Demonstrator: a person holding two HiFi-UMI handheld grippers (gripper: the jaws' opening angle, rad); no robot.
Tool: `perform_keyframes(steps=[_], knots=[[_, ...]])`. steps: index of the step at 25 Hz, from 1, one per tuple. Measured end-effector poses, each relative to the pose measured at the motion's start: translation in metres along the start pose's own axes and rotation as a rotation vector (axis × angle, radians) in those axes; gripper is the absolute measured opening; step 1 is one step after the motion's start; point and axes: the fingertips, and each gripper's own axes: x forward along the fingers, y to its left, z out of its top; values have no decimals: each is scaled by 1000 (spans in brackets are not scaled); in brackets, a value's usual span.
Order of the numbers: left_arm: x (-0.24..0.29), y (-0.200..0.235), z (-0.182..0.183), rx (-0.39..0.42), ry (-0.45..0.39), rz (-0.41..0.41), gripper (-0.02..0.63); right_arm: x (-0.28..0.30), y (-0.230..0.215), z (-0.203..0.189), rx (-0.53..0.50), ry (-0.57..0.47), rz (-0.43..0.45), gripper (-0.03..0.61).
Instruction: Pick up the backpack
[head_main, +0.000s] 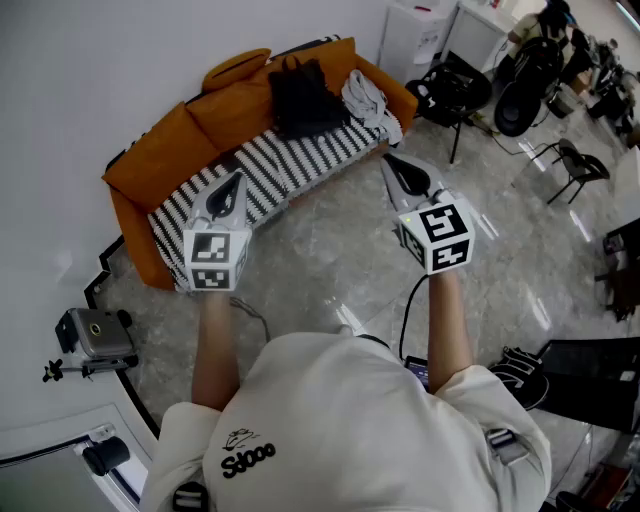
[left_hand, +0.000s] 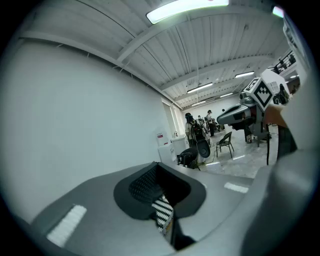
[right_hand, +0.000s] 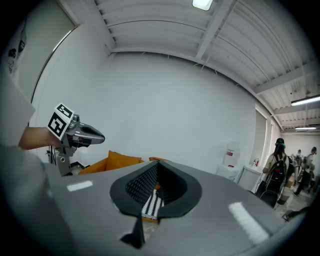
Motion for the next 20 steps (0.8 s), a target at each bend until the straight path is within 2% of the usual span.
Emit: perform_keyframes(steps=[3,8,20], knots=[[2,-7,-4,3,8,-6,11,-3,-6,-4,7,3,-11,2],[9,-22,-1,-5,15,-5,11,-11,-23,-8,80,-49,-8,3],[32,-65,10,-17,11,16,11,-20,-60,-31,60,-54,20,2]])
